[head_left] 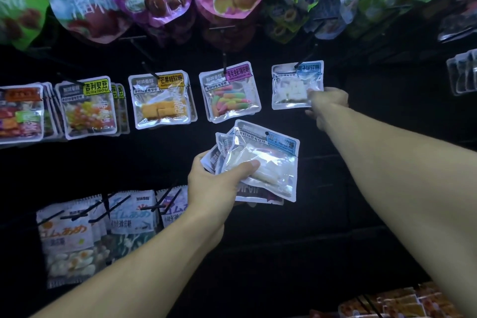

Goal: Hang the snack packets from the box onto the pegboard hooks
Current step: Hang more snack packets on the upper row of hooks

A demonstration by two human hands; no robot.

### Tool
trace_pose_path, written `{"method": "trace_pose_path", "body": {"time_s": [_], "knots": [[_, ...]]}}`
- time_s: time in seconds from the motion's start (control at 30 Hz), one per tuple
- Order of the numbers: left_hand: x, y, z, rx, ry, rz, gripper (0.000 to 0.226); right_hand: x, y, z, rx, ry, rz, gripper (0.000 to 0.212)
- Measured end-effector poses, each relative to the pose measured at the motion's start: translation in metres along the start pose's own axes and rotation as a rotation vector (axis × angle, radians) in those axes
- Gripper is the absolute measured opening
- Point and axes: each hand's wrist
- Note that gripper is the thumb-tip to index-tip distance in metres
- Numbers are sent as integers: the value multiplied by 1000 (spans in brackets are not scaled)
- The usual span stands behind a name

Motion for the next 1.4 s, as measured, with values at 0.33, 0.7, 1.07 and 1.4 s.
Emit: {"method": "trace_pose_path", "body": {"time_s": [0.33, 0.7, 1.07, 1.4], "knots": [[17, 9, 16, 112, 31, -88, 62, 111, 35, -20, 50, -97, 233, 66], [36, -2, 13, 142, 96, -35, 102, 179, 75, -26, 145, -151, 452, 25], [44, -2, -6, 98, 77, 25, 62, 93, 54, 46, -183, 160, 61, 7], [45, -1, -10, 70, 44, 41, 63, 67, 43, 59, -171, 140, -10, 15]]}}
Point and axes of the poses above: each hand's wrist, its own x-axis away from the middle knuckle, its own y-axis out of the back of the hand, z = x × y, and after that the axes turned 8 degrees about -x, right-handed
